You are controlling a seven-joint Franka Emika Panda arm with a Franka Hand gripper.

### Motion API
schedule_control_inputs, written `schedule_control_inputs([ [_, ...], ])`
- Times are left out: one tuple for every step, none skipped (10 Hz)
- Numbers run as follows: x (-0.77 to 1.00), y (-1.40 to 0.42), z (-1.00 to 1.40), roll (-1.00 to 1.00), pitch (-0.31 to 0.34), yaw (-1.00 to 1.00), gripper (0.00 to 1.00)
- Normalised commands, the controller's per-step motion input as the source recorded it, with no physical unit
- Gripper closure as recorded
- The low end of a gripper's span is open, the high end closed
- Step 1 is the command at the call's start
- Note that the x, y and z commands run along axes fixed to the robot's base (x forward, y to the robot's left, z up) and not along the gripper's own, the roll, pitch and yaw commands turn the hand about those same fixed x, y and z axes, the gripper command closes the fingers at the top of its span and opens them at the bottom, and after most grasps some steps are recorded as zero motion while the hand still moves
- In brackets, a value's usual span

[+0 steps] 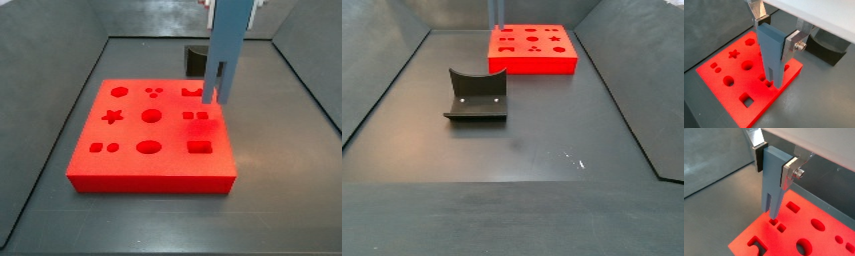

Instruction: Insert the double-square object.

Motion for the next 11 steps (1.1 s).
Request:
schedule_control_inputs([
  [0.0, -0.05, 0.0, 0.0, 0.0, 0.0, 1.0],
  [0.0, -0.01, -0.13, 0.0, 0.117, 0.0, 1.0],
  [0.0, 0.0, 0.0, -0.05, 0.0, 0.0, 1.0],
  [0.0, -0.02, 0.0, 0.0, 0.0, 0.0, 1.0],
  [0.0, -0.14, -0.26, 0.01, -0.024, 0.17, 1.0],
  [-0.04, -0.09, -0.26, 0.0, -0.051, 0.23, 1.0],
  [0.0, 0.02, -0.02, 0.0, 0.0, 0.0, 1.0],
  [-0.04, 0.03, -0.01, 0.0, 0.0, 0.0, 1.0],
  [-0.04, 0.0, 0.0, 0.0, 0.0, 0.0, 1.0],
  [-0.21, 0.01, -0.06, 0.03, 0.0, -0.02, 1.0],
  [-0.02, 0.0, 0.0, 0.0, 0.0, 0.0, 1.0],
])
